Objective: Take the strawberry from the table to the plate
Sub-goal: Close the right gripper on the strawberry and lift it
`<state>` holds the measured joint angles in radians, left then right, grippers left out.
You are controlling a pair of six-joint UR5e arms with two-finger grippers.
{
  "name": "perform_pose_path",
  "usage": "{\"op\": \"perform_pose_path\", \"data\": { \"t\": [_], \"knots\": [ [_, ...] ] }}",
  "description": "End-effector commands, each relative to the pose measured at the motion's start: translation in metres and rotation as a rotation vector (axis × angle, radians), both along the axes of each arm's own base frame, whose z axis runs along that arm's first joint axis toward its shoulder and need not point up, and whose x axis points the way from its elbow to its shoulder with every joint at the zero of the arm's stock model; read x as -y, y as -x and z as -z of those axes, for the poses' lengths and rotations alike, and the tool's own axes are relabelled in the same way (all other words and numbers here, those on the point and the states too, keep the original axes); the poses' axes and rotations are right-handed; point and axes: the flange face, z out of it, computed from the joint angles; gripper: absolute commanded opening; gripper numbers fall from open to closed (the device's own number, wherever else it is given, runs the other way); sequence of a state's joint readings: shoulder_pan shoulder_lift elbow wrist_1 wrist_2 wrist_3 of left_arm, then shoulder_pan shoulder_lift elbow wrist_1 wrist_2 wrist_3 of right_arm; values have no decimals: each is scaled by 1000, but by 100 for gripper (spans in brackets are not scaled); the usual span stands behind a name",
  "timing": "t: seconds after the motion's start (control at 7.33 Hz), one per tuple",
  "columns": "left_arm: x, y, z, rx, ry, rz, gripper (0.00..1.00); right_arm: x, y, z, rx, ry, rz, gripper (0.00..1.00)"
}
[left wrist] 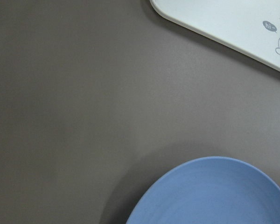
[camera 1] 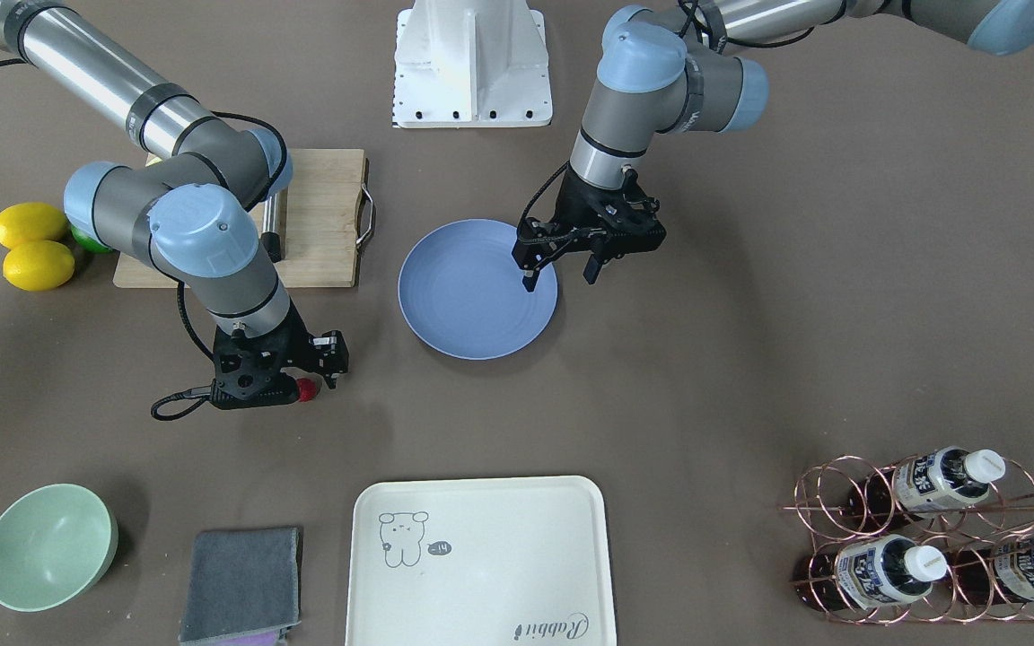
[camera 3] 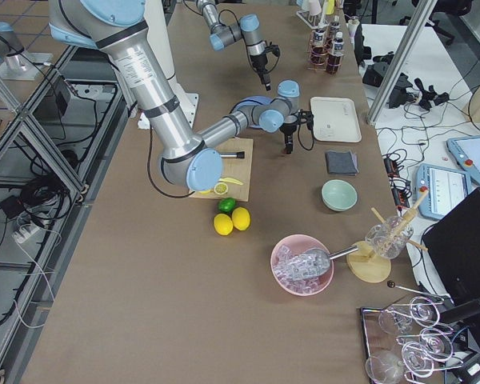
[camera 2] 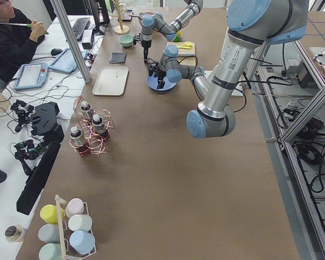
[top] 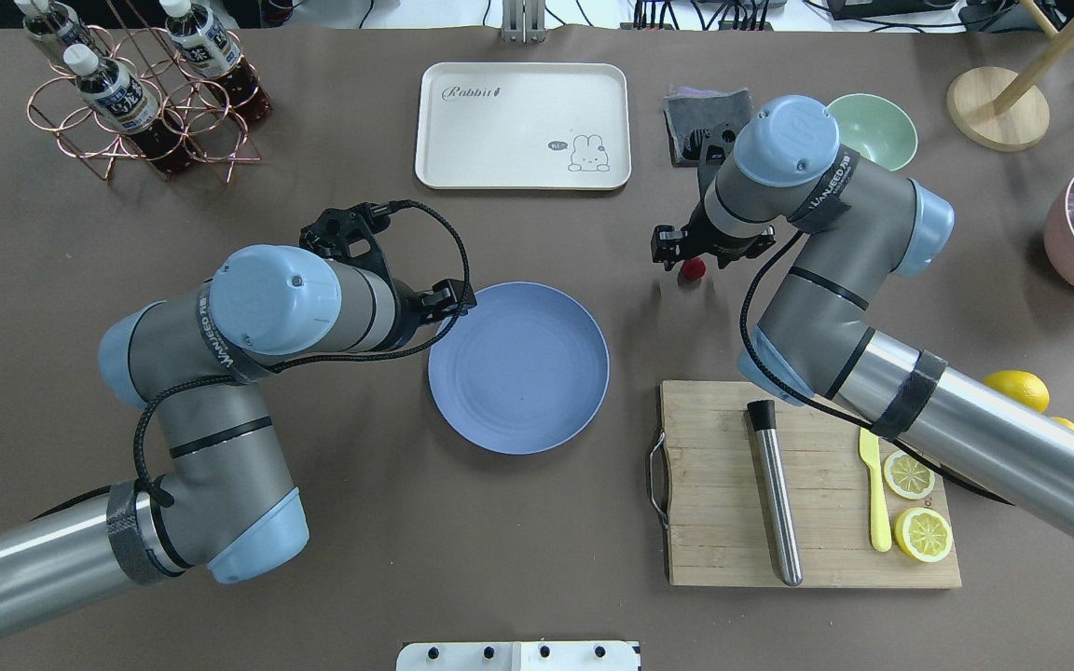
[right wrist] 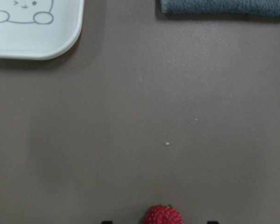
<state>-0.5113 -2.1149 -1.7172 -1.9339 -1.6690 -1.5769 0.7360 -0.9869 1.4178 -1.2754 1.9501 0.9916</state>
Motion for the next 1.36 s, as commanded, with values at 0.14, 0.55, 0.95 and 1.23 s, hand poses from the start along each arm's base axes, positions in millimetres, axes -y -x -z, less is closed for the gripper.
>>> {"op": "perform_pose_path", "data": {
  "t": [0.14, 0.55, 0.95, 1.23],
  "knots": [
    [2, 1, -1, 1, 1, 3, 98, 3, 4, -9, -10, -1, -5, 50],
    [8, 7, -2, 9, -21, -13, 98, 7, 1, -4, -4, -6, -10, 0],
    [38, 45, -8, -10, 21, -30, 98, 24, -32, 32, 75, -5, -13, 0],
    [40, 90, -62, 103, -79, -76, 98, 10, -40, 74, 139, -33, -2, 0]
  ]
}}
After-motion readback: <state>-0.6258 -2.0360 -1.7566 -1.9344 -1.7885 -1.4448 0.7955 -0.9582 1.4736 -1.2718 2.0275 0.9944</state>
